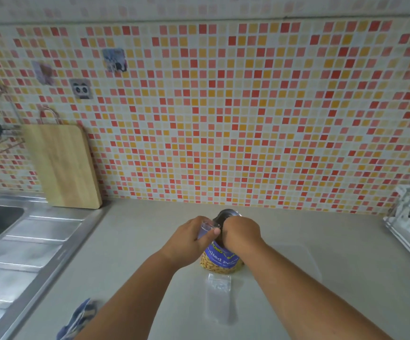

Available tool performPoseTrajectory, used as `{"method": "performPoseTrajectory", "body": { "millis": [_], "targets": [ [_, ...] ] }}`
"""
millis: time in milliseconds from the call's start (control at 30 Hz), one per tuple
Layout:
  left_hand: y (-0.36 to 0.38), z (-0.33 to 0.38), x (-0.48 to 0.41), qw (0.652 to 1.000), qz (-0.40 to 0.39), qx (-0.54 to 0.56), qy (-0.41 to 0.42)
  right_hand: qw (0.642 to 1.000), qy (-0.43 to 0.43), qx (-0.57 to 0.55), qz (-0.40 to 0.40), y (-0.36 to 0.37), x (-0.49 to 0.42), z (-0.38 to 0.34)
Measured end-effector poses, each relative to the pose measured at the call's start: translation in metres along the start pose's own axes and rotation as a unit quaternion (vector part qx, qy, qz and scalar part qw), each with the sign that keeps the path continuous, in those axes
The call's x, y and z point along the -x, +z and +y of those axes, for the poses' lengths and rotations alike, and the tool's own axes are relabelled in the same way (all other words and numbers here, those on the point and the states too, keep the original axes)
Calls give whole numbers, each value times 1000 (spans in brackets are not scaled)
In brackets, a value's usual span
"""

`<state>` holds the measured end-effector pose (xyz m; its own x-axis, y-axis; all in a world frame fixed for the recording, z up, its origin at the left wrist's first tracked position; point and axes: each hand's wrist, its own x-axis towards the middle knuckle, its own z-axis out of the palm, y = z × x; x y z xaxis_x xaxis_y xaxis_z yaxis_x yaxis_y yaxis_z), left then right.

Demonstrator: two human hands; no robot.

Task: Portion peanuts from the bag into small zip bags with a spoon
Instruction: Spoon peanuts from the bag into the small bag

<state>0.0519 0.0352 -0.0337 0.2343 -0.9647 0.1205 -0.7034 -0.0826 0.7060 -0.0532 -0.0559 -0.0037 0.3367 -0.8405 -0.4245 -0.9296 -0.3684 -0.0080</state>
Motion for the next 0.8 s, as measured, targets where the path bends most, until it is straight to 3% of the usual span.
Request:
{"method": "performPoseTrajectory", "body": {
  "millis": [100,267,367,533,633,800],
  "targets": [
    [0,0,0,1000,7,14,-5,1000,-1,-10,20,2,-3,2],
    [-4,0,-2,999,1,32,-32,982,24,-159,96,2,-15,24],
    [-8,2,-4,997,-13,57,-50,978,26,-172,114,-1,-22,35],
    [-20,4,-9,994,41,79,-64,988,-27,-127,79,-7,-29,61],
    [-25,3,-14,998,43,1,-48,999,-25,-25,4,-19,-28,68],
    [-23,1,-20,994,6,-108,4,995,-12,92,-41,-39,-21,73]
  ]
}}
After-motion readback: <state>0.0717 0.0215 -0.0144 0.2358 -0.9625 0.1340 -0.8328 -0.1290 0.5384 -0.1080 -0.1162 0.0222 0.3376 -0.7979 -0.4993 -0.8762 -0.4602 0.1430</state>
